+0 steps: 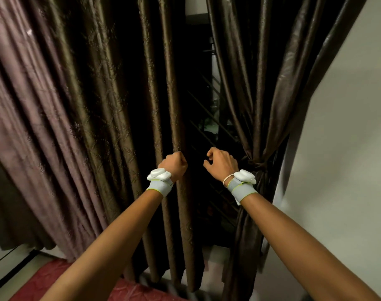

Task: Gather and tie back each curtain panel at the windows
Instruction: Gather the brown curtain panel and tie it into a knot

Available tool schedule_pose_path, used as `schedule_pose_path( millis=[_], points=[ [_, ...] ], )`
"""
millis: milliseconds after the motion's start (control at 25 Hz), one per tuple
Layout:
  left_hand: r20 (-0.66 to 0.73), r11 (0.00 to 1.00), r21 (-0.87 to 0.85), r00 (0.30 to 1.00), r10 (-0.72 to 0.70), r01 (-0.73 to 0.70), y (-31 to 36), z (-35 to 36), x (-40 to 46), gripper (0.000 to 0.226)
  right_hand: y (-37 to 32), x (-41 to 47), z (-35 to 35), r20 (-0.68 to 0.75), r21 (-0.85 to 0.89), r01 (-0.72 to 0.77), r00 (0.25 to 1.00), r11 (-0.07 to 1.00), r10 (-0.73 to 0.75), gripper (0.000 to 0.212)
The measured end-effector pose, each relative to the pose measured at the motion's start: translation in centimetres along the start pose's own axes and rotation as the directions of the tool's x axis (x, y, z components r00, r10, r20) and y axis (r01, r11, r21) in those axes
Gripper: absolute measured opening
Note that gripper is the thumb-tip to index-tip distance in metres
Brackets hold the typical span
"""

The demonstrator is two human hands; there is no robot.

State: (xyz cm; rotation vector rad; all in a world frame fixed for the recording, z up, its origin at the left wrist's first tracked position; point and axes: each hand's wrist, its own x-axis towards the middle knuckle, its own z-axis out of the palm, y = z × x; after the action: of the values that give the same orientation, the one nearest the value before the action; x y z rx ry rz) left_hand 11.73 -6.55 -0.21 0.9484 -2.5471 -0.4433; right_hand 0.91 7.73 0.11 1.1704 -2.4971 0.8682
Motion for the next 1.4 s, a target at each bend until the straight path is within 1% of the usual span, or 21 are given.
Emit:
schedule_pose_path(
  millis=[160,320,400,520,560,600,680,720,840,880,960,1040,1120,1200,1280,1360,1400],
  points=[
    [-0.017,0.999,0.006,0.999,-0.032,0.032,-3.0,-1.5,0.9,0.022,-4.4,1.8,2.6,0.054,0.026,0.038,0.998,0.999,-0.039,0.032],
    [-0.041,0.998,0.004,0.997,-0.066,0.067,-5.3,-2.6,2.0,0.024,-7.1,3.3,4.6,0.048,-0.017,0.04,0.998,0.999,-0.039,0.037],
    [-0.067,0.996,-0.001,0.993,-0.093,0.093,-6.1,-2.8,2.6,0.027,-7.8,3.8,5.3,0.014,-0.034,-0.015,1.0,0.999,0.015,0.045],
    [-0.174,0.991,-0.039,0.975,-0.135,0.13,-6.5,-3.3,3.1,0.039,-8.0,4.2,5.9,-0.055,-0.017,-0.134,0.99,0.991,0.133,0.065],
    [-0.2,0.99,-0.053,0.97,-0.135,0.127,-6.4,-3.4,3.2,0.045,-8.0,4.4,6.0,-0.041,-0.008,-0.153,0.987,0.988,0.152,0.066],
    [-0.205,0.991,-0.062,0.97,-0.132,0.122,-6.5,-3.4,3.5,0.051,-8.0,4.7,6.2,-0.013,0.01,-0.154,0.988,0.988,0.154,0.063],
    [-0.196,0.992,-0.053,0.973,-0.12,0.112,-6.5,-3.4,4.2,0.058,-7.8,5.0,6.4,0.057,0.093,-0.139,0.989,0.986,0.134,0.058],
    [-0.191,0.994,-0.044,0.976,-0.104,0.097,-6.6,-3.3,4.6,0.055,-7.7,5.1,6.5,0.077,0.149,-0.139,0.989,0.979,0.128,0.058],
    [-0.213,0.995,-0.101,0.976,-0.049,0.028,-7.2,-3.1,5.6,0.029,-6.7,4.9,6.5,0.091,0.256,-0.144,0.988,0.956,0.124,0.057],
    [-0.227,0.99,-0.134,0.972,-0.062,0.032,-7.6,-3.2,5.6,0.026,-6.2,4.8,6.3,0.083,0.263,-0.151,0.988,0.953,0.133,0.057],
    [-0.227,0.979,-0.187,0.966,-0.124,0.082,-8.7,-3.3,5.9,0.024,-4.8,4.7,5.4,0.032,0.235,-0.195,0.981,0.952,0.193,0.058],
    [-0.201,0.969,-0.225,0.968,-0.147,0.101,-9.9,-3.1,6.3,0.023,-3.7,4.6,4.4,-0.039,0.194,-0.24,0.967,0.951,0.252,0.056],
    [-0.155,0.946,-0.318,0.981,-0.115,0.061,-10.2,-2.9,6.4,0.024,-3.3,4.5,3.9,-0.068,0.182,-0.247,0.963,0.952,0.262,0.052],
    [-0.076,0.904,-0.427,0.995,-0.072,0.033,-9.7,-2.6,6.4,0.027,-3.8,4.5,3.9,-0.043,0.179,-0.215,0.973,0.96,0.226,0.05],
    [0.022,0.856,-0.517,1.0,-0.005,0.016,-8.7,-2.1,6.0,0.034,-4.7,4.4,4.2,0.013,0.179,-0.185,0.983,0.966,0.186,0.054],
    [0.078,0.775,-0.632,0.996,0.052,0.009,-7.5,-1.4,5.7,0.043,-5.9,4.1,4.5,0.054,0.157,-0.158,0.987,0.975,0.151,0.056],
    [0.096,0.729,-0.684,0.993,0.066,0.018,-6.9,-1.2,5.6,0.042,-6.5,4.0,4.7,0.058,0.14,-0.154,0.987,0.978,0.148,0.055]
  ],
)
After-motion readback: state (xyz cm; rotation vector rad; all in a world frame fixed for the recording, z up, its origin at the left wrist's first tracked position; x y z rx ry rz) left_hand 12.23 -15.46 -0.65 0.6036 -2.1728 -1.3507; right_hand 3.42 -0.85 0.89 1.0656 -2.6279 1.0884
